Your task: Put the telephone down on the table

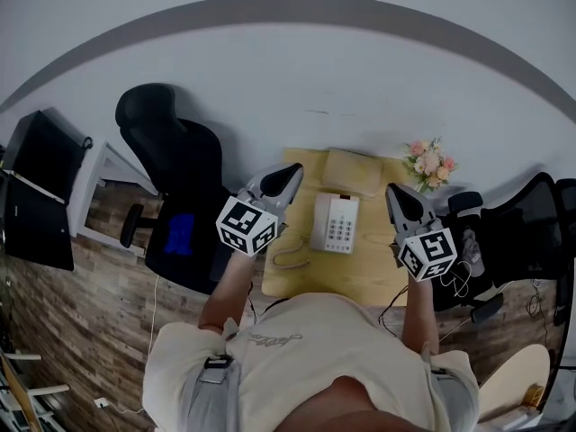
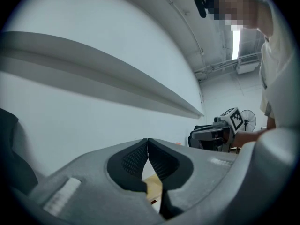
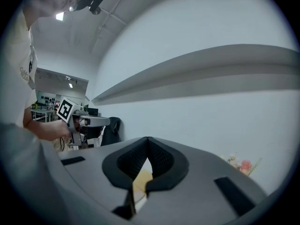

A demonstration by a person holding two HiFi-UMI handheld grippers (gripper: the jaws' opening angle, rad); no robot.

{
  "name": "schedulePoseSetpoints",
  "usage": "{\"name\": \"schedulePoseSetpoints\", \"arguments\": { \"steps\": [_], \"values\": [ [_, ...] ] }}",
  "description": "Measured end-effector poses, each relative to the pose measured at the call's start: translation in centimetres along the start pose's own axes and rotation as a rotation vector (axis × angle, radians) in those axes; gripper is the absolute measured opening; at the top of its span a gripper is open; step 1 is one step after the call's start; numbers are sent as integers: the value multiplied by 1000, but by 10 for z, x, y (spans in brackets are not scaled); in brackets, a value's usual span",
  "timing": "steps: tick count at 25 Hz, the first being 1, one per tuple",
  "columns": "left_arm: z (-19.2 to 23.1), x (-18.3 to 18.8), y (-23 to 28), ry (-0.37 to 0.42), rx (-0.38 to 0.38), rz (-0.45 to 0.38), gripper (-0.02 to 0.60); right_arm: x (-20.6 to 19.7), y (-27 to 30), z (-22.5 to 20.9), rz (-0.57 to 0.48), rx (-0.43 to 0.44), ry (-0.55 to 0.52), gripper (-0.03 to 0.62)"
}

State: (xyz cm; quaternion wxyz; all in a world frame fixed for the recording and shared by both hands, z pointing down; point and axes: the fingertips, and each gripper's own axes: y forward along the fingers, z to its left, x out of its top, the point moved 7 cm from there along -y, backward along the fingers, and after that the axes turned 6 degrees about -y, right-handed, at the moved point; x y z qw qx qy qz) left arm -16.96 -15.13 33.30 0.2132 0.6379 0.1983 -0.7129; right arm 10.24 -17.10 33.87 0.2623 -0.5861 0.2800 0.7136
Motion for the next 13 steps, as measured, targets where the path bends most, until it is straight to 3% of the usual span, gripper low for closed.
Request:
{"name": "schedulePoseSetpoints", "arguments": {
  "steps": [13],
  "values": [
    [7, -7, 6, 17, -9, 26, 18, -14, 8, -5, 17, -12, 22, 2]
  ]
}}
